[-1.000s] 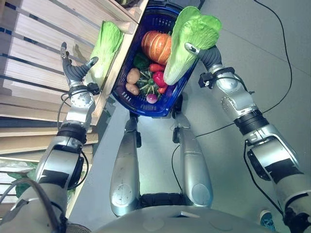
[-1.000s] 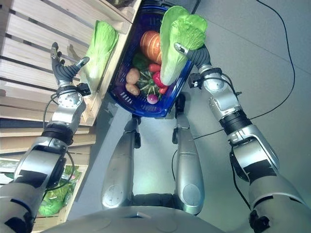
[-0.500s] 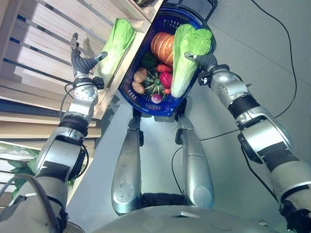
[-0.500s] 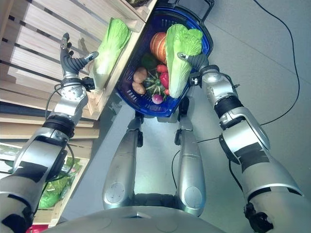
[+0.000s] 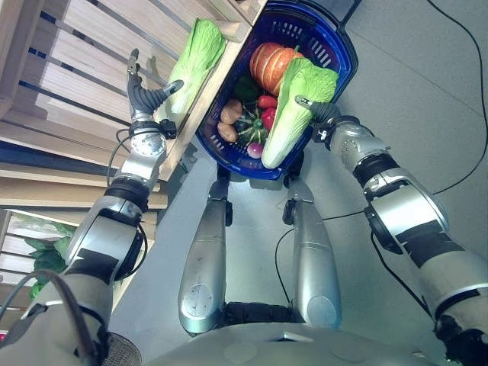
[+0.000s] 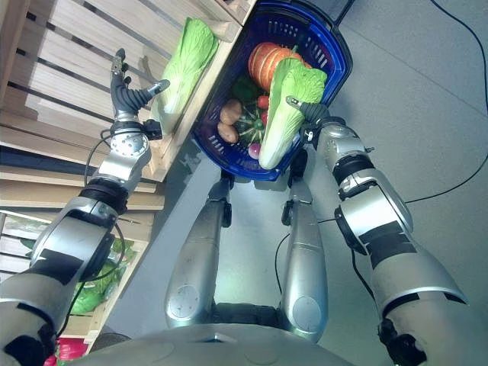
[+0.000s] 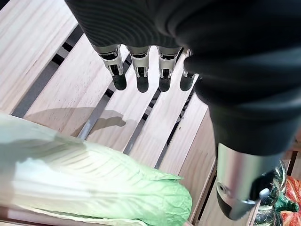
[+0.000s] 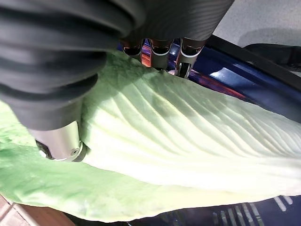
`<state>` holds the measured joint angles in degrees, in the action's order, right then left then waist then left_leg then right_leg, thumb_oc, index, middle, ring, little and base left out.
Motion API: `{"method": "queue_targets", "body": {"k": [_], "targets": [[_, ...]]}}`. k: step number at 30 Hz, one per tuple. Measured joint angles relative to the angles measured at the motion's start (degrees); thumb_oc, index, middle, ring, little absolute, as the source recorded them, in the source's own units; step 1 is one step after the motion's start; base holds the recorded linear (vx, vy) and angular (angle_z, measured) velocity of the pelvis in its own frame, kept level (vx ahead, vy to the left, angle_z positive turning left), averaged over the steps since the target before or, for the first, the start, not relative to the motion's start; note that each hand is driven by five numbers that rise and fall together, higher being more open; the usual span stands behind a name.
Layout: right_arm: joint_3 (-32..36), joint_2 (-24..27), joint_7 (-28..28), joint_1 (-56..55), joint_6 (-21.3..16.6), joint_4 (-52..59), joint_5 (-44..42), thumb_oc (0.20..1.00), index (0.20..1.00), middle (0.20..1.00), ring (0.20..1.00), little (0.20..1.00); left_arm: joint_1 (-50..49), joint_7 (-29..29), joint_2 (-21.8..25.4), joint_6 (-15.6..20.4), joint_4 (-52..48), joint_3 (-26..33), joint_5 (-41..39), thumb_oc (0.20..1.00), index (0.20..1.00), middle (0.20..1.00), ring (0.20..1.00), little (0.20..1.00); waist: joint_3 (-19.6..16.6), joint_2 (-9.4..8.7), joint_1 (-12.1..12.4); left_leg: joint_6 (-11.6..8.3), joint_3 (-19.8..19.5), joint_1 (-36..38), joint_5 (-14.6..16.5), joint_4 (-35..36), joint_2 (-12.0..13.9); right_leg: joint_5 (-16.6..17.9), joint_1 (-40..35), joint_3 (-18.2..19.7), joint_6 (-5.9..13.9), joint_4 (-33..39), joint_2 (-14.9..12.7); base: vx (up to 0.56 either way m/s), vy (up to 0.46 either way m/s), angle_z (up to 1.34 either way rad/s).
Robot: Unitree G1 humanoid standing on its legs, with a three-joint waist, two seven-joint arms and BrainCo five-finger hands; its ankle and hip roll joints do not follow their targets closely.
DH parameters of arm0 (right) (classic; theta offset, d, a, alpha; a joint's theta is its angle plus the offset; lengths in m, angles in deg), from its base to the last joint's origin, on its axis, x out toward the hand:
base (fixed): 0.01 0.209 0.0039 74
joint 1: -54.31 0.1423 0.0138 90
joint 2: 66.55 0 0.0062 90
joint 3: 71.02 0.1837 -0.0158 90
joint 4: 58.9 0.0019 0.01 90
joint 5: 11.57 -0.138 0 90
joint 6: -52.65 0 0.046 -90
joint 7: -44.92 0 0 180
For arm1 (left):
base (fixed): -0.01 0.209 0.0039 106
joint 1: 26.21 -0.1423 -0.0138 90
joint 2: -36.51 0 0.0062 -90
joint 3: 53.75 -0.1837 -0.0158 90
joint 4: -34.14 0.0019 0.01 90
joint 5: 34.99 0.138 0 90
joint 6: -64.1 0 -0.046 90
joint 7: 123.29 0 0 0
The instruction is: Pick up fruits and vegetables into the basket
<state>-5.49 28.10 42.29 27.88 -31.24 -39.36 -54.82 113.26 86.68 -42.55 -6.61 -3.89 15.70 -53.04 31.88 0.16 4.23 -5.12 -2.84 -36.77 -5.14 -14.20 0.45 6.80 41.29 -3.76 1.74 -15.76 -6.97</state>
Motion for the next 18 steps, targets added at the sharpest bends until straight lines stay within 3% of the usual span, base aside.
{"method": "queue_targets", "body": {"k": [7, 9, 10, 11, 18], "targets": [[1.4, 0.0, 2.7, 0.2, 0.0, -0.4, -0.5, 0.200, 0.200, 0.200, 0.200, 0.200, 0.0, 0.9, -0.3, 1.1, 0.0, 0.0, 0.0, 1.000, 1.000, 1.000, 1.000, 1.000, 0.0, 0.02, 0.0, 0.03, 0.0, -1.6, -0.2, -0.6, -0.3, -0.3, 1.9, 0.1, -0.10, -1.2, -0.3, 0.00, 0.000, 0.00], [1.7, 0.0, 3.3, 0.3, 0.0, -0.4, -0.5, 0.605, 0.605, 0.605, 0.605, 0.605, 0.0, 1.2, -0.6, 1.1, 0.0, 0.0, 0.0, 1.000, 1.000, 1.000, 1.000, 1.000, 0.0, 0.02, 0.1, 0.02, 0.1, -1.8, -0.2, -0.6, -0.4, -0.3, 2.2, 0.2, -0.10, -1.3, -0.4, 0.00, 0.000, 0.00], [1.7, 0.0, 3.7, 0.4, 0.0, -0.4, -0.5, 0.953, 0.953, 0.953, 0.953, 0.953, 0.0, 1.3, -0.7, 1.1, 0.0, 0.0, 0.0, 1.000, 1.000, 1.000, 1.000, 1.000, 0.0, 0.02, 0.1, 0.01, 0.0, -1.9, -0.2, -0.6, -0.4, -0.3, 2.3, 0.2, -0.10, -1.3, -0.4, 0.00, 0.000, 0.00], [1.7, 0.0, 3.8, 0.4, 0.0, -0.4, -0.5, 1.000, 1.000, 1.000, 1.000, 1.000, 0.0, 1.3, -0.8, 1.1, 0.0, 0.0, 0.0, 1.000, 1.000, 1.000, 1.000, 1.000, 0.0, 0.02, 0.1, 0.01, 0.0, -1.9, -0.2, -0.6, -0.4, -0.3, 2.3, 0.2, -0.10, -1.3, -0.4, 0.00, 0.000, 0.00], [1.7, 0.0, 5.0, 0.4, 0.0, -1.0, -0.3, 1.000, 1.000, 1.000, 1.000, 1.000, 0.0, 2.2, -1.5, 1.1, 0.0, -0.6, 0.2, 1.000, 1.000, 1.000, 1.000, 1.000, 0.0, 0.02, 0.0, 0.02, 0.0, -1.9, -0.2, -0.6, -0.4, -0.3, 2.4, 0.2, -0.10, -1.3, -0.4, 0.00, 0.000, 0.00]]}}
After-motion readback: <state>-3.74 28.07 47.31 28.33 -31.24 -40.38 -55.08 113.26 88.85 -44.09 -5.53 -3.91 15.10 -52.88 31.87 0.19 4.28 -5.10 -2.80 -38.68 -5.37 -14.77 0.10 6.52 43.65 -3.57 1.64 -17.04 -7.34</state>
